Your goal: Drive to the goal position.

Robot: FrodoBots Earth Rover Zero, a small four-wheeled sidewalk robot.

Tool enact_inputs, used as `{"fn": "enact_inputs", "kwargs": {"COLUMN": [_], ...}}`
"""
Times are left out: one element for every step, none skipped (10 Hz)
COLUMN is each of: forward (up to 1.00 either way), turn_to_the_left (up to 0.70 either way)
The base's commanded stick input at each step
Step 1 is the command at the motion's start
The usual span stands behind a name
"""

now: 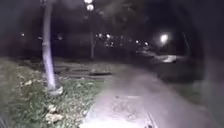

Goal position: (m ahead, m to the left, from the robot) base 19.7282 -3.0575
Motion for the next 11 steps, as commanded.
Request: {"fn": "enact_inputs", "kwargs": {"forward": [0.7, 0.7, 0.7, 0.7, 0.7, 0.7, 0.7, 0.7, 0.7, 0.7, 0.7], "turn_to_the_left": [-0.35, -0.35, -0.35, -0.35, -0.35, -0.35, -0.35, -0.35, -0.35, -0.35, -0.35]}}
